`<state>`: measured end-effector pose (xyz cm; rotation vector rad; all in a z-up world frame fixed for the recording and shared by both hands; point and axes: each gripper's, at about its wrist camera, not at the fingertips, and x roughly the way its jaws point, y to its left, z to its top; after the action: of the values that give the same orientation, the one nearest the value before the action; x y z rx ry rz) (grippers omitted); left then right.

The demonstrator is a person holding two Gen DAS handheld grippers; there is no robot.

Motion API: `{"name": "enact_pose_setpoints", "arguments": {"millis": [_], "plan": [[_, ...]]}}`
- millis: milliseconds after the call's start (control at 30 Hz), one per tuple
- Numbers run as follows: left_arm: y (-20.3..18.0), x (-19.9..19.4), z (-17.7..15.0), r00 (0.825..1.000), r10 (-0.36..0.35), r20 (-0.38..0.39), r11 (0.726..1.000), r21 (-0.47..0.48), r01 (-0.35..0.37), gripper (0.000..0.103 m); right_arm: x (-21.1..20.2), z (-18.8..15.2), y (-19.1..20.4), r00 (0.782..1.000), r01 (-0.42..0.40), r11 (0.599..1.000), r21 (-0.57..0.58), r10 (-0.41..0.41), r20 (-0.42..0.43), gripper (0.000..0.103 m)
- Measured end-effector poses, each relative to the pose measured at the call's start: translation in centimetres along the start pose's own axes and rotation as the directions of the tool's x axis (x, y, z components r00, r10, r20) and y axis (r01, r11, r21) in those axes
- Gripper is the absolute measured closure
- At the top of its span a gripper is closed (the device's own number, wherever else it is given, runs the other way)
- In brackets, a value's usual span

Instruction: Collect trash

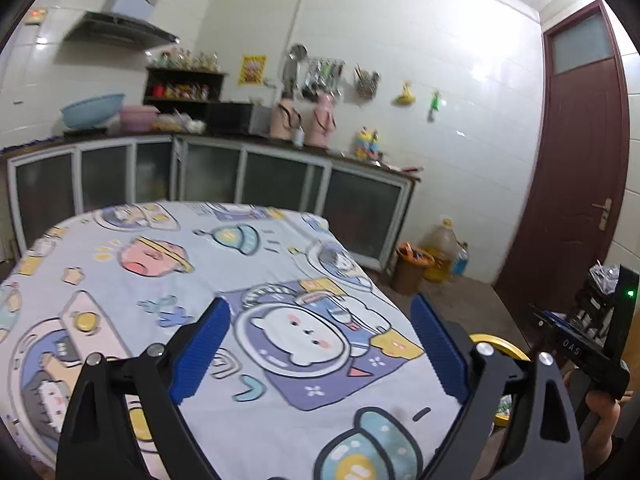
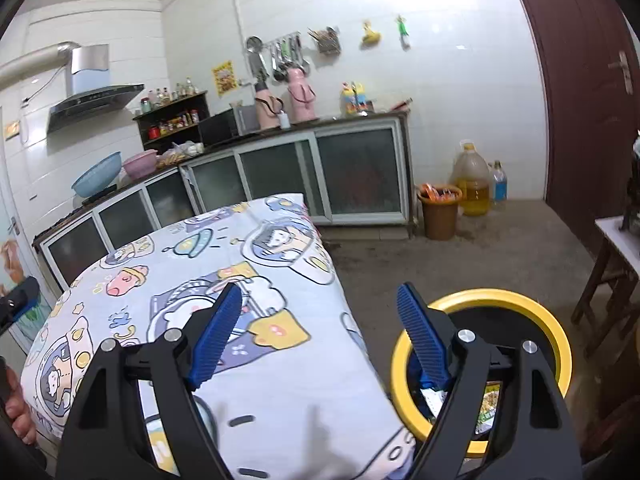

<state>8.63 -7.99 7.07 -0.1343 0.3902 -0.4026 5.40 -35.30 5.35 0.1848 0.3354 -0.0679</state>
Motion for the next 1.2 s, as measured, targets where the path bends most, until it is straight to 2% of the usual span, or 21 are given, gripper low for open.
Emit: {"name": "enact_pose_setpoints", "arguments": {"millis": [200, 367, 533, 600, 867, 1067, 1200], "plan": [[0.8, -3.7, -1.8, 0.995, 0.081, 0.060, 0.996, 0.022, -0.082, 0.008, -1.6, -1.9, 4.3, 0.999, -0.024, 0.998, -0.050, 0.026, 0.042, 0.018], [2.3, -4.6, -4.5, 0.993, 0.117, -0.013, 0.993, -0.028, -0.117, 0.008, -2.6, -4.3, 6.7, 0.998, -0.034, 0.996, -0.088, 0.037, 0.041, 0.013], [3.7, -4.7, -7.1, 0.982, 0.158, -0.103, 0.983, -0.076, -0.166, 0.008, -3.1, -6.4, 7.9, 0.999, -0.043, 0.992, -0.119, 0.046, 0.021, 0.009], [3.9, -4.9, -7.8, 0.979, 0.173, -0.112, 0.979, -0.087, -0.183, 0.008, -3.1, -7.0, 8.1, 0.999, -0.049, 0.992, -0.120, 0.050, 0.006, 0.009], [3.9, -5.8, -8.5, 0.973, 0.210, -0.092, 0.973, -0.076, -0.217, 0.008, -3.2, -9.4, 9.7, 0.999, -0.036, 0.985, -0.171, 0.033, -0.017, 0.008], [3.2, -5.8, -8.3, 0.970, 0.226, -0.089, 0.971, -0.053, -0.232, 0.008, -3.8, -9.4, 9.4, 0.999, -0.026, 0.988, -0.153, 0.030, 0.018, 0.008], [3.6, -5.6, -8.5, 0.970, 0.219, -0.105, 0.971, -0.072, -0.227, 0.008, -3.7, -9.5, 9.2, 0.999, -0.039, 0.988, -0.148, 0.041, 0.010, 0.008]]}}
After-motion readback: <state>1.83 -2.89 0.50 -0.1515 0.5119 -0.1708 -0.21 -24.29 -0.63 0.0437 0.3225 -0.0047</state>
